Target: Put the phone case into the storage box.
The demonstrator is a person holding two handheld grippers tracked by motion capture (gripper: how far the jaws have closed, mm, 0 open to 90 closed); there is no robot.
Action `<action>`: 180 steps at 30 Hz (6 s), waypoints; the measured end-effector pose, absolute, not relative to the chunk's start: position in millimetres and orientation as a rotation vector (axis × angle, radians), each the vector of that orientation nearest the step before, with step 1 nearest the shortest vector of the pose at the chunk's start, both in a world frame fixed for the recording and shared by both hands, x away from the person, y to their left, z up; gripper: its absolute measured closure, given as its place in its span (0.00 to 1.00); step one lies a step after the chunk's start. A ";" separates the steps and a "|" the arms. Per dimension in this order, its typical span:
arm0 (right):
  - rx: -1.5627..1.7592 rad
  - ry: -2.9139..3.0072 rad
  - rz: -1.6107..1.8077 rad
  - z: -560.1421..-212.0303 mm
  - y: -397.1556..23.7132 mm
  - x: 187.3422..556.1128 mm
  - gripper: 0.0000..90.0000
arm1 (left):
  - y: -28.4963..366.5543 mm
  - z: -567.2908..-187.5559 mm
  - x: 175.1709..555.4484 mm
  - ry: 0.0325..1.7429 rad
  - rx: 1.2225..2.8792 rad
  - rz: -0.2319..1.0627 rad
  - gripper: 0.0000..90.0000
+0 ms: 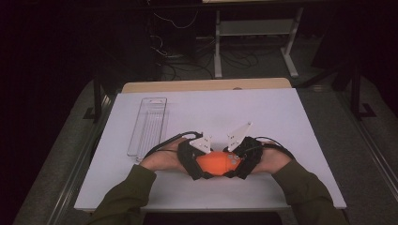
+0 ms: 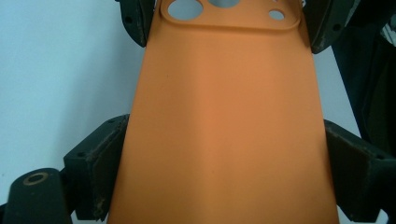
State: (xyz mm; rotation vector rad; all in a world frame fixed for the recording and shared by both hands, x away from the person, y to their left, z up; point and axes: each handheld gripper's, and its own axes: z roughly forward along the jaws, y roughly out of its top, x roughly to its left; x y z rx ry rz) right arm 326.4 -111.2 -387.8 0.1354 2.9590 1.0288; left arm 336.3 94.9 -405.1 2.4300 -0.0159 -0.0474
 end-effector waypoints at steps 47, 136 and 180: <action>0.178 2.904 1.142 -380.7 -120.3 327.6 0.12 | 98.6 -399.0 337.0 0.009 2.431 -0.056 0.17; 1.140 2.256 1.167 -426.1 -152.5 309.0 0.03 | 112.9 -397.6 359.4 0.662 2.308 0.138 0.17; 0.989 2.229 1.030 -434.2 -142.1 305.3 0.02 | 114.2 -398.1 358.9 0.644 2.320 0.118 0.17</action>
